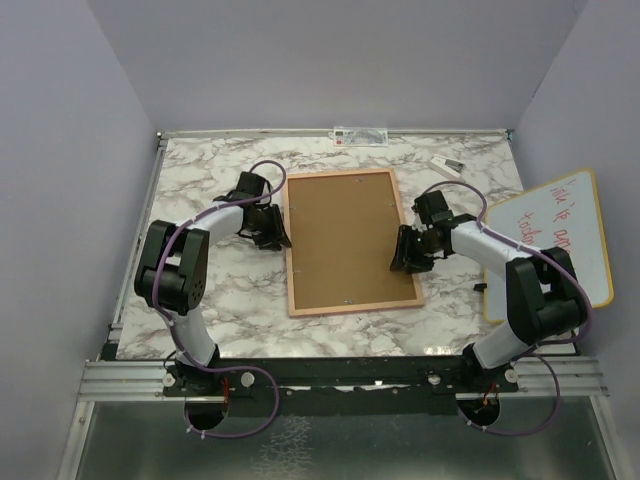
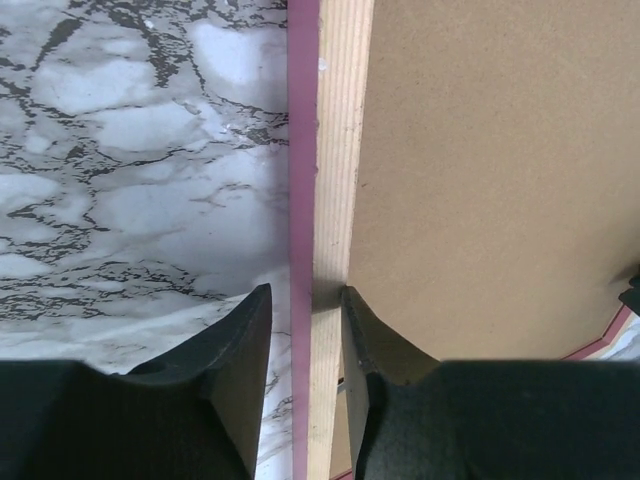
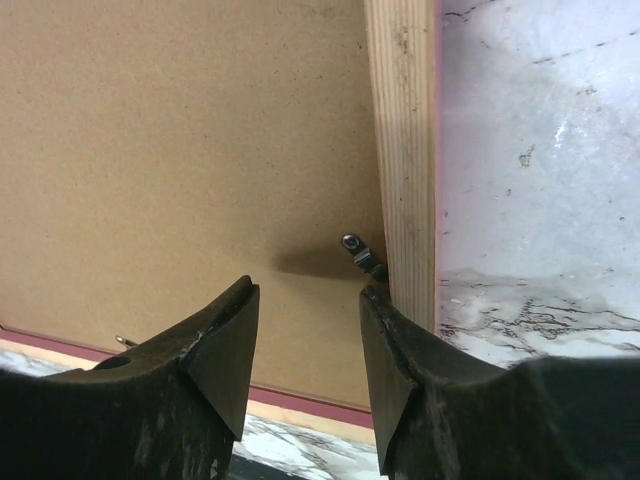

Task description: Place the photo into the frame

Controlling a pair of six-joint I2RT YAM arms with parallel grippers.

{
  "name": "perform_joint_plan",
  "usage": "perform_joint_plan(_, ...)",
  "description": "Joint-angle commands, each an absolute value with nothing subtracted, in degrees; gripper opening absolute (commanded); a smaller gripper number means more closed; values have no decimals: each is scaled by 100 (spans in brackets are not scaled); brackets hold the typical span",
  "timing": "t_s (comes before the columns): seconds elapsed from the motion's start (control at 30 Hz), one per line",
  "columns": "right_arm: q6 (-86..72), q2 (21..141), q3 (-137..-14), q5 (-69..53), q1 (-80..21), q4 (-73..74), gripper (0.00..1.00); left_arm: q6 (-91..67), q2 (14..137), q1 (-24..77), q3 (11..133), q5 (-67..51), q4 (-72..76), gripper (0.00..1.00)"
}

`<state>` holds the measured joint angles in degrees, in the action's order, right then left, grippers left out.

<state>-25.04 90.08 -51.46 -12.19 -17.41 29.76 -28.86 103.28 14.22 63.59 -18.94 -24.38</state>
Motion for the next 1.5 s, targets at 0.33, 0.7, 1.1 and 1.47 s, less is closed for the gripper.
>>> perform_joint_plan(0.33,-2887,8974,-4980,-149,-1764,2323,48,-2586,10502,1386,6240,-1419,-2715,28)
perform_joint_plan(0.7,-2625,8838,-4744,220,-1763,1962,48,-2514,10563,1380,6310,-1310,-2784,26)
perform_joint_plan(1.1,-2156,8770,-4549,293,-1981,1456,48,-2470,10627,1371,6354,-1221,-2845,26)
perform_joint_plan(1.47,-2226,8707,-4582,683,-2055,1303,46,-2401,10709,1362,6354,-1155,-2891,25)
